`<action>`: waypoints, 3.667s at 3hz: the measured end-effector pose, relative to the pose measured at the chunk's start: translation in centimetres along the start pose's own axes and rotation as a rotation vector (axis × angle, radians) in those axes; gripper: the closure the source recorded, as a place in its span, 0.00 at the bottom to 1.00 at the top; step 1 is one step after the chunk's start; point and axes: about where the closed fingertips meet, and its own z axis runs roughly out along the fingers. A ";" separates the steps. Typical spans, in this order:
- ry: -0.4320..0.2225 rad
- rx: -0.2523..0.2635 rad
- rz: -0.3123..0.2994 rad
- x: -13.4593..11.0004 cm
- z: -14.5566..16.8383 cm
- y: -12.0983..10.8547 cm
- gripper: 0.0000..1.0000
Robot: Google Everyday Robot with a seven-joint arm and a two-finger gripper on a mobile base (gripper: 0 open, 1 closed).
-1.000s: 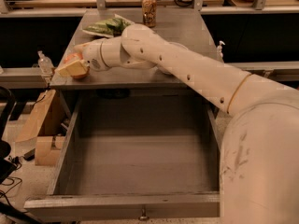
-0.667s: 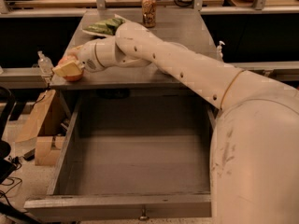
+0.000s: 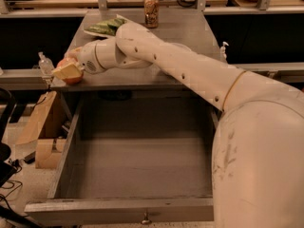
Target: Place apple into top drawer
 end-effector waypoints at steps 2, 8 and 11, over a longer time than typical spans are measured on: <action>0.001 -0.002 -0.001 0.1 0.2 0.2 0.02; -0.040 0.084 -0.110 -1.9 -11.2 6.6 1.00; 0.049 0.003 0.029 12.6 -15.7 12.1 1.00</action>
Offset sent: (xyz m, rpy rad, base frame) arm 0.0000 0.0000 0.0001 0.0000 0.0000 0.0000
